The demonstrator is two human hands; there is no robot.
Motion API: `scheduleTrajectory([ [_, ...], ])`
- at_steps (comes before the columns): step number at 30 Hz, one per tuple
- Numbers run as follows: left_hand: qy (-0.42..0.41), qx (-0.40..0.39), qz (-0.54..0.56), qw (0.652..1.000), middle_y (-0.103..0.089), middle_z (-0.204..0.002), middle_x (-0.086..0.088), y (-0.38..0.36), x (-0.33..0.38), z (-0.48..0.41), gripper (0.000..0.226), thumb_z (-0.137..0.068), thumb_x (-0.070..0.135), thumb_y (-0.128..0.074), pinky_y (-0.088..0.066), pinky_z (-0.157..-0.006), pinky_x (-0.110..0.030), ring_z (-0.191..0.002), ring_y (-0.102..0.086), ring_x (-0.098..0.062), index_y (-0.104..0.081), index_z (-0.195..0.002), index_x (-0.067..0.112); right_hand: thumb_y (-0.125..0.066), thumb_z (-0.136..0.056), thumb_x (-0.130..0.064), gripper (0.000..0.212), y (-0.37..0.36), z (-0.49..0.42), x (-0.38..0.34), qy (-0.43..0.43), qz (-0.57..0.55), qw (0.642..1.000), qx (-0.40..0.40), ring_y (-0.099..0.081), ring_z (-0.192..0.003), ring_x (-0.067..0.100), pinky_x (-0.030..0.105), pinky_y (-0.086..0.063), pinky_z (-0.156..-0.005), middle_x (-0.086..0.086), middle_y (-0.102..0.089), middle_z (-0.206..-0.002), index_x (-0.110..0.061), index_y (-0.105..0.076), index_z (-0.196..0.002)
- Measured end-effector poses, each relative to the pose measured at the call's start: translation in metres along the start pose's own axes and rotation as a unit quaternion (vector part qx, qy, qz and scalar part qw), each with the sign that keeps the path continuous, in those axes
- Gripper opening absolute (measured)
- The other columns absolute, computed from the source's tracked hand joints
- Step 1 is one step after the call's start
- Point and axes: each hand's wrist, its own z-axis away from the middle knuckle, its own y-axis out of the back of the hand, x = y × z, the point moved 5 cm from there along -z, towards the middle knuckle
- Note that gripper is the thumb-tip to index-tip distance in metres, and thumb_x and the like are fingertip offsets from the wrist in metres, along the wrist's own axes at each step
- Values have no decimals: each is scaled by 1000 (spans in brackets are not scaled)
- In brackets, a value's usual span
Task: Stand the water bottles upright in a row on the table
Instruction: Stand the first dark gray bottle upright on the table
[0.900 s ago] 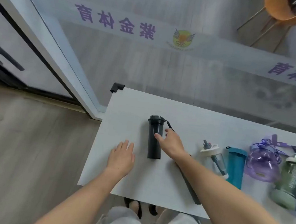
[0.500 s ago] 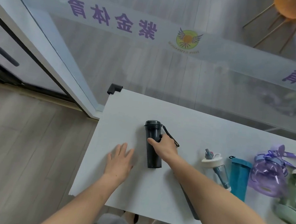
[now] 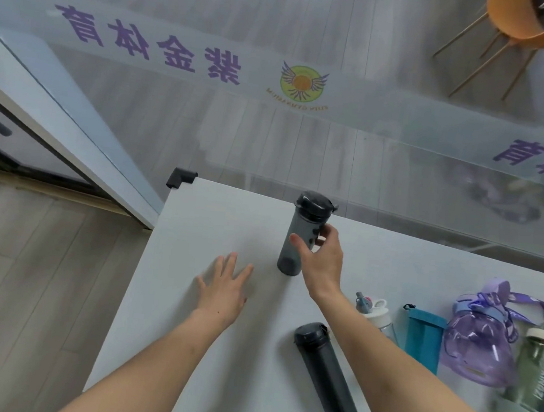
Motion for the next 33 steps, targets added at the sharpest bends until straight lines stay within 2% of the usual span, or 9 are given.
scheduleTrajectory([
  [5,13,-15,6,1000,21,-164,1,-4,1,-7,76,-99,30,-55,-21,-110,-73,-150,20,-29,-5,-155,43,-87,-79,-31,63,0,-7,5,47,-27,999,-2,-57,-112,7,37,-55,-95,-12,-55,-122,-32,-45,-127],
  [8,17,-19,-1,1000,24,-163,1,-7,1,-7,77,-100,34,-54,-21,-110,-73,-150,22,-29,-1,-155,45,-87,-80,-25,67,0,-3,10,61,-28,998,-21,-53,-109,-7,29,-53,-93,-12,-52,-123,-33,-42,-128],
  [10,15,-25,-2,1000,25,-163,1,-8,1,-7,79,-99,37,-55,-20,-110,-73,-149,23,-29,1,-154,45,-87,-80,-21,67,0,0,15,71,-25,997,-32,-52,-111,-10,29,-52,-95,-16,-50,-122,-34,-41,-126],
  [15,16,-29,3,999,27,-163,2,-8,0,-6,81,-99,37,-56,-18,-111,-73,-149,25,-29,3,-154,46,-88,-79,-24,66,-7,2,21,134,7,991,-30,-54,-116,19,43,-52,-101,-6,-41,-123,-30,-45,-128],
  [18,16,-26,6,1000,28,-163,3,-10,-1,-6,82,-99,37,-56,-17,-111,-73,-149,25,-28,3,-154,47,-88,-78,-24,64,-14,0,28,110,8,993,-44,-54,-113,18,44,-51,-101,-6,-43,-120,-21,-48,-128],
  [23,16,-30,13,999,29,-162,4,-11,-2,-6,81,-100,36,-55,-16,-112,-74,-149,26,-27,4,-153,48,-84,-80,-14,60,-21,-1,43,51,-7,996,-67,-57,-109,-2,37,-51,-102,-22,-60,-116,-33,-53,-128],
  [27,16,-34,19,999,29,-162,4,-8,-2,-7,80,-100,35,-55,-15,-112,-73,-149,25,-27,3,-153,49,-81,-83,-6,58,-24,-11,34,22,-32,998,-56,-56,-99,-21,34,-54,-100,-8,-63,-115,-26,-52,-129],
  [30,14,-38,19,999,30,-162,4,-6,-1,-7,81,-100,35,-56,-14,-112,-72,-149,26,-27,3,-153,49,-81,-83,-6,59,-27,-27,25,23,-39,998,-48,-57,-93,-21,36,-56,-96,-5,-63,-115,-28,-49,-127],
  [33,16,-40,18,999,30,-162,3,-6,-1,-7,82,-100,35,-55,-14,-112,-73,-149,26,-27,5,-153,48,-83,-80,-10,60,-29,-40,24,24,-33,998,-49,-58,-100,-16,39,-56,-98,-6,-63,-118,-27,-51,-128],
])
